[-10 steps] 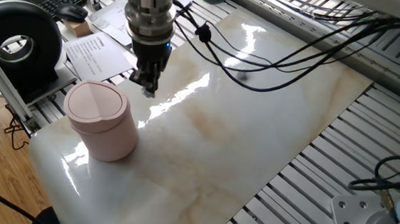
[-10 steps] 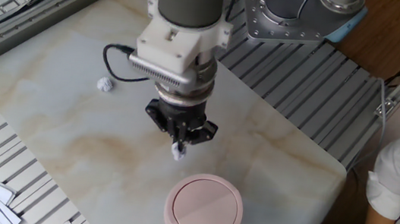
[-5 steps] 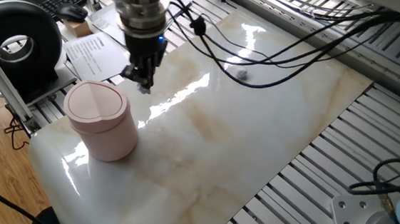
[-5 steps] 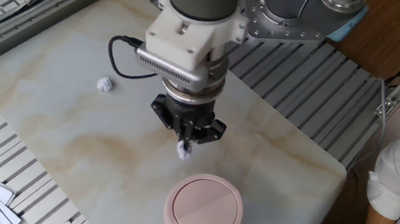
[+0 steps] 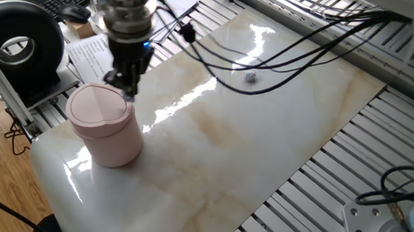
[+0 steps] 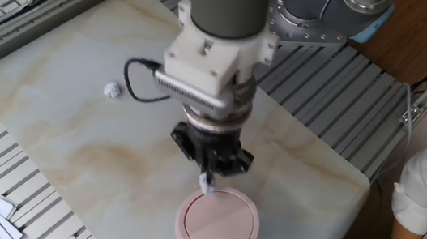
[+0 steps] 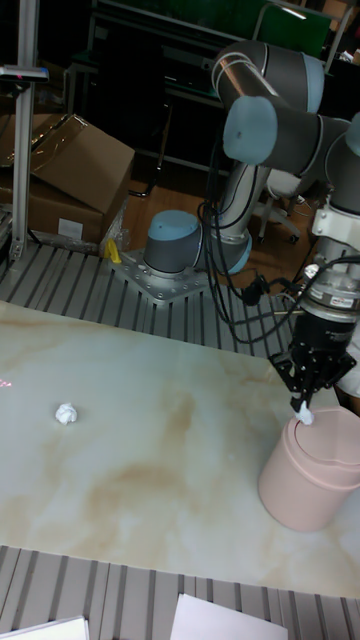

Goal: Put the garbage in the trash can

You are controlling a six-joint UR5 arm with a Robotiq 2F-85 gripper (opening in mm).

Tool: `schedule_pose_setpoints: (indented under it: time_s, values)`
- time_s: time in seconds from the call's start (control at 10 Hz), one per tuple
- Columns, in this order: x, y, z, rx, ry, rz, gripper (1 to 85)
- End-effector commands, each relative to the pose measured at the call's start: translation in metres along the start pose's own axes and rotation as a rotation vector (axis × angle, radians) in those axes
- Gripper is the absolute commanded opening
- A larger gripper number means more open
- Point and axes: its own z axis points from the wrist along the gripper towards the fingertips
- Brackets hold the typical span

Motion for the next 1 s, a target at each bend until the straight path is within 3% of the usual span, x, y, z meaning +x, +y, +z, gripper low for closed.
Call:
schedule_pose_setpoints:
  time_s: [0.0, 0.3, 0.5, 0.6, 0.7, 0.9]
  values:
    - [-0.023, 0.021, 0.012, -0.017, -0.023, 0.004, 1.3]
    - [-0.032, 0.012, 0.029, 0.003, -0.03, -0.031, 1.3]
    - [-0.027, -0.006, 0.034, 0.047, -0.011, -0.099, 3.0]
    - [-0.023, -0.009, 0.031, 0.053, -0.001, -0.148, 40.3]
    - [-0.021, -0.012, 0.028, 0.059, 0.005, -0.205, 67.0]
    - [-0.019, -0.015, 0.025, 0.068, 0.012, -0.231, 71.3]
